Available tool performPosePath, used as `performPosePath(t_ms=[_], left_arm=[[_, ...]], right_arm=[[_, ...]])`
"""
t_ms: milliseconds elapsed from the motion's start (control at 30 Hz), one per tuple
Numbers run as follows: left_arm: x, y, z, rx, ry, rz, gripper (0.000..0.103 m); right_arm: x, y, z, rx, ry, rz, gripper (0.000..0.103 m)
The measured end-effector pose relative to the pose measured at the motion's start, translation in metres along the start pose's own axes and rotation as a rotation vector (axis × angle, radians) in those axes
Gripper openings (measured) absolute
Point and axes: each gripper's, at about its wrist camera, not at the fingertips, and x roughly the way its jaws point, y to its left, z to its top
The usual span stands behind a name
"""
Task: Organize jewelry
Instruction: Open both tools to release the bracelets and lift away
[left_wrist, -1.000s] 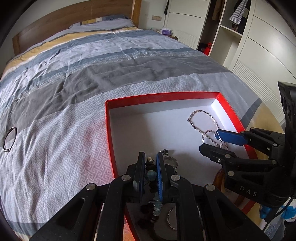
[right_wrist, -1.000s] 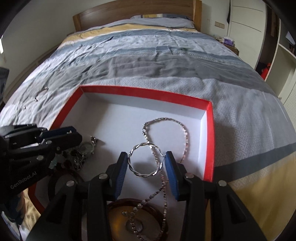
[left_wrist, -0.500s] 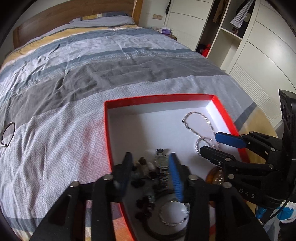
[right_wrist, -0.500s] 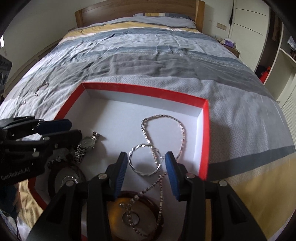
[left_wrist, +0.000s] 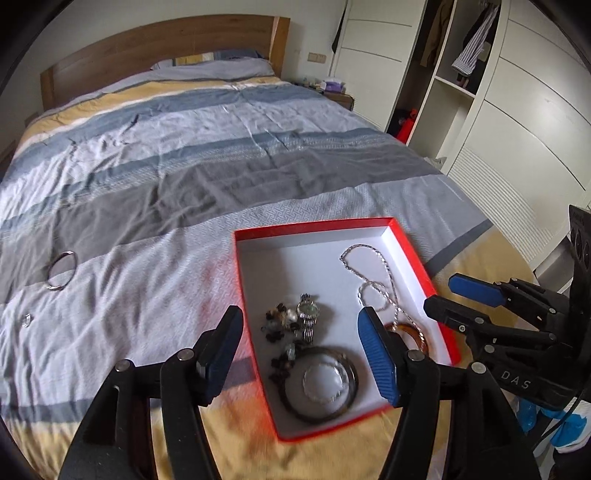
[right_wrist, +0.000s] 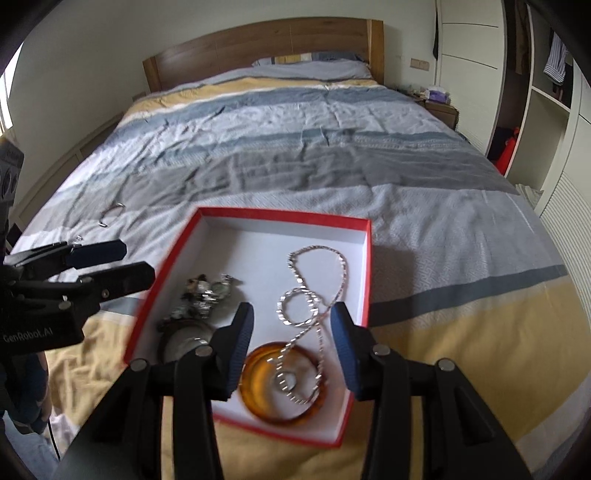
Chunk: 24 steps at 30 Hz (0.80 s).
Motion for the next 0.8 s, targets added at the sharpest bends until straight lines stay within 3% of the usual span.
performPosePath(t_ms=[800], left_arm=[[-0.193,0.034,-0.095,-0.071,-0.184,0.100,0.069]], right_arm=[[-0.126,0.092,-0.048,0.000,-0.133,0.071,0.044]])
